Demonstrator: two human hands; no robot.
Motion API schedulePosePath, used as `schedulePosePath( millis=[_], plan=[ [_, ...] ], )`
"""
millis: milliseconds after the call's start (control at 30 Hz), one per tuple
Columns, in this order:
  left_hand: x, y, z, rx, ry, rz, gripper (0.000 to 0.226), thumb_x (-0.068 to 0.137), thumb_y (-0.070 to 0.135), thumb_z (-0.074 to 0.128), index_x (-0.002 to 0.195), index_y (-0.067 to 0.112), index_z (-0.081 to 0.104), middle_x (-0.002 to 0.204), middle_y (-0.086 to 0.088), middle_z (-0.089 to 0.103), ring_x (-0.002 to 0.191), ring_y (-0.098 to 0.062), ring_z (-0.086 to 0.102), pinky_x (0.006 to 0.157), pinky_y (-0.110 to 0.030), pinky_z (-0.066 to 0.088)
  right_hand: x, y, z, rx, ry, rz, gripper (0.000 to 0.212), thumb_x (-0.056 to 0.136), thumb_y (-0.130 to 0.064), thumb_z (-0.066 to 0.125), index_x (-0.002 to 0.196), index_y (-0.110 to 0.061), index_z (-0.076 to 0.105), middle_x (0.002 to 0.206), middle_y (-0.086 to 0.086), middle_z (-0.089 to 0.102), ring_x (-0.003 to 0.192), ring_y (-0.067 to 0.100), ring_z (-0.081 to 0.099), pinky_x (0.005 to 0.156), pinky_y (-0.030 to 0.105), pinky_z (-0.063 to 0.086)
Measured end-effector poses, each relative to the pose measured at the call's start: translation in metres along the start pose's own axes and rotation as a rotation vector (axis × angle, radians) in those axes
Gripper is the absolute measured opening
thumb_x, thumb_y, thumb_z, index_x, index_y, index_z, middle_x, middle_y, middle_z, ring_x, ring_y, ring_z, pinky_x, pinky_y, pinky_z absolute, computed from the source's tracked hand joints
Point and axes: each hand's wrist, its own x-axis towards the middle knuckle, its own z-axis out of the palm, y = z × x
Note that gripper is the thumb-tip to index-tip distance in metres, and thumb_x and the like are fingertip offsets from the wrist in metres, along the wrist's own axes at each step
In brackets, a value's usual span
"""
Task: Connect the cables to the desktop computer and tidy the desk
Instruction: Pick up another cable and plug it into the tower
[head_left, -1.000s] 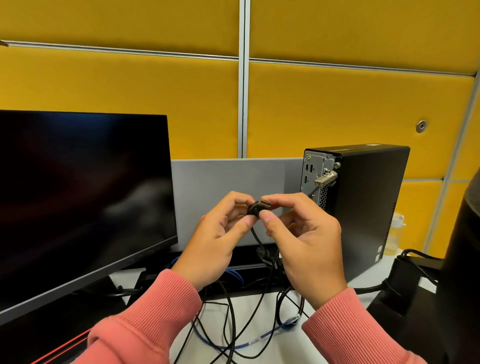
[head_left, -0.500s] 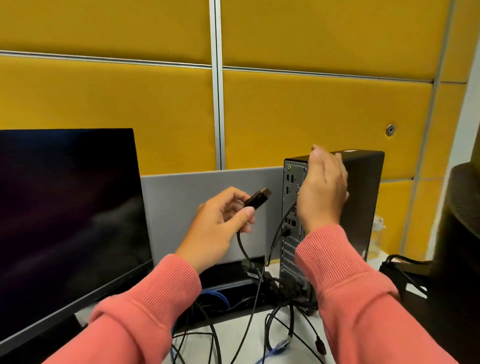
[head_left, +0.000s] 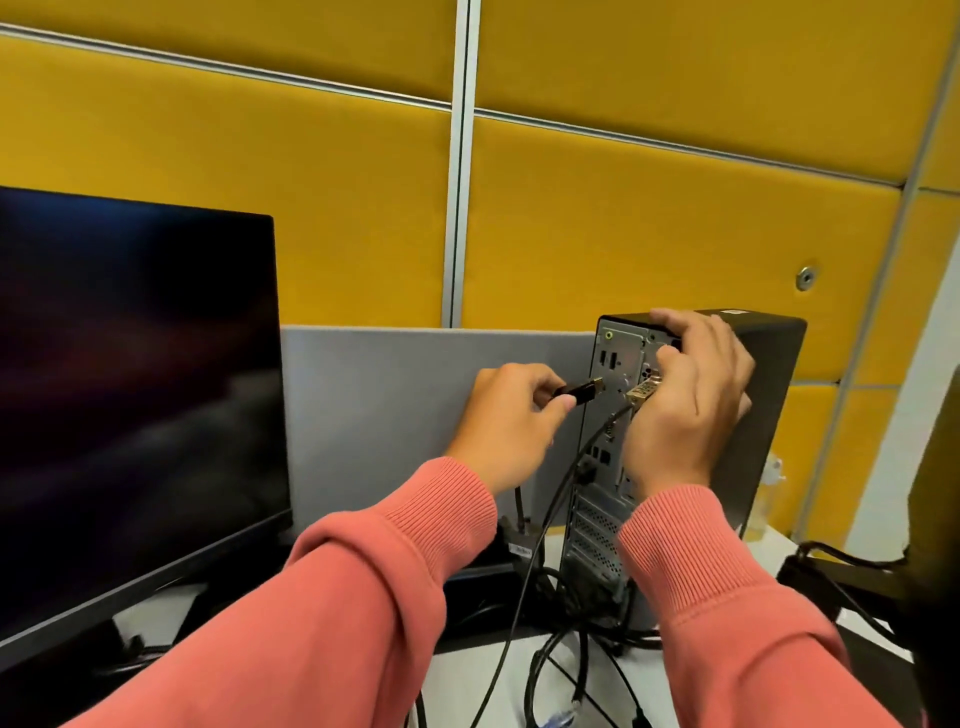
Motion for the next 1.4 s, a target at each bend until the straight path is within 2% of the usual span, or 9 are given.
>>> schedulePosePath(
  millis=[200, 367, 500, 633, 800, 967, 1267, 1400],
  plan=[
    [0.005, -0.002, 0.003, 0.048, 0.013, 0.025, 0.018, 0.098, 0.027, 0.067, 0.108, 0.017, 0.077, 0.085, 0.005, 0.072, 0.07, -0.006, 0.064, 0.069, -0.023, 0.052, -0.002, 0.001, 0.002, 0.008, 0.001, -0.021, 0.035, 0.087, -0.021, 0.038, 0.108, -0.026, 0.065, 0.126, -0.013, 0.058, 0.135, 0.015, 0.038, 0.109, 0.055, 0.026],
    [0.006, 0.0, 0.004, 0.071, 0.004, 0.015, 0.015, 0.098, 0.029, 0.067, 0.105, 0.019, 0.076, 0.085, 0.004, 0.071, 0.076, -0.012, 0.065, 0.074, -0.029, 0.055, -0.002, 0.0, 0.003, 0.01, 0.003, -0.021, 0.034, 0.087, -0.019, 0.039, 0.108, -0.025, 0.065, 0.124, -0.016, 0.056, 0.135, 0.015, 0.038, 0.109, 0.054, 0.026],
    [0.008, 0.005, 0.003, 0.127, -0.002, 0.012, 0.016, 0.099, 0.03, 0.065, 0.103, 0.019, 0.077, 0.086, 0.003, 0.069, 0.079, -0.007, 0.06, 0.066, -0.017, 0.041, -0.002, -0.001, 0.004, 0.001, 0.003, -0.028, 0.034, 0.086, -0.019, 0.039, 0.107, -0.024, 0.065, 0.12, -0.021, 0.052, 0.135, 0.015, 0.038, 0.108, 0.053, 0.027],
    [0.011, 0.012, 0.001, 0.168, 0.0, 0.006, 0.02, 0.099, 0.03, 0.064, 0.106, 0.017, 0.077, 0.093, -0.003, 0.068, 0.092, -0.018, 0.059, 0.073, -0.027, 0.043, -0.002, 0.0, 0.005, -0.014, 0.008, -0.029, 0.035, 0.084, -0.018, 0.038, 0.107, -0.023, 0.065, 0.124, -0.013, 0.057, 0.134, 0.016, 0.038, 0.107, 0.052, 0.029],
    [0.009, 0.019, 0.003, 0.205, 0.008, 0.005, 0.019, 0.101, 0.028, 0.061, 0.104, 0.014, 0.075, 0.097, -0.007, 0.065, 0.092, -0.02, 0.054, 0.073, -0.028, 0.039, -0.002, 0.0, 0.005, -0.018, 0.011, -0.03, 0.037, 0.084, -0.019, 0.037, 0.108, -0.022, 0.064, 0.125, -0.01, 0.058, 0.134, 0.016, 0.038, 0.105, 0.05, 0.03],
    [0.006, 0.021, 0.009, 0.252, 0.03, 0.031, 0.019, 0.102, 0.027, 0.059, 0.101, 0.012, 0.072, 0.095, -0.007, 0.065, 0.091, -0.025, 0.06, 0.071, -0.031, 0.045, -0.001, 0.0, 0.004, -0.031, 0.006, -0.027, 0.036, 0.083, -0.019, 0.037, 0.108, -0.022, 0.064, 0.125, -0.01, 0.058, 0.134, 0.016, 0.038, 0.105, 0.05, 0.03],
    [0.012, 0.023, 0.012, 0.267, 0.029, 0.049, 0.018, 0.101, 0.026, 0.059, 0.098, 0.011, 0.071, 0.094, -0.007, 0.066, 0.089, -0.024, 0.061, 0.071, -0.033, 0.048, -0.001, 0.0, 0.004, -0.042, 0.005, -0.033, 0.036, 0.083, -0.02, 0.037, 0.107, -0.023, 0.064, 0.123, -0.011, 0.058, 0.133, 0.016, 0.038, 0.104, 0.048, 0.031],
    [0.011, 0.022, 0.013, 0.27, 0.046, 0.06, 0.018, 0.102, 0.024, 0.059, 0.099, 0.011, 0.071, 0.095, -0.005, 0.066, 0.088, -0.022, 0.059, 0.071, -0.03, 0.044, -0.001, 0.0, 0.005, -0.045, 0.003, -0.03, 0.036, 0.083, -0.02, 0.037, 0.107, -0.023, 0.063, 0.123, -0.01, 0.058, 0.134, 0.016, 0.039, 0.103, 0.05, 0.031]
  ],
)
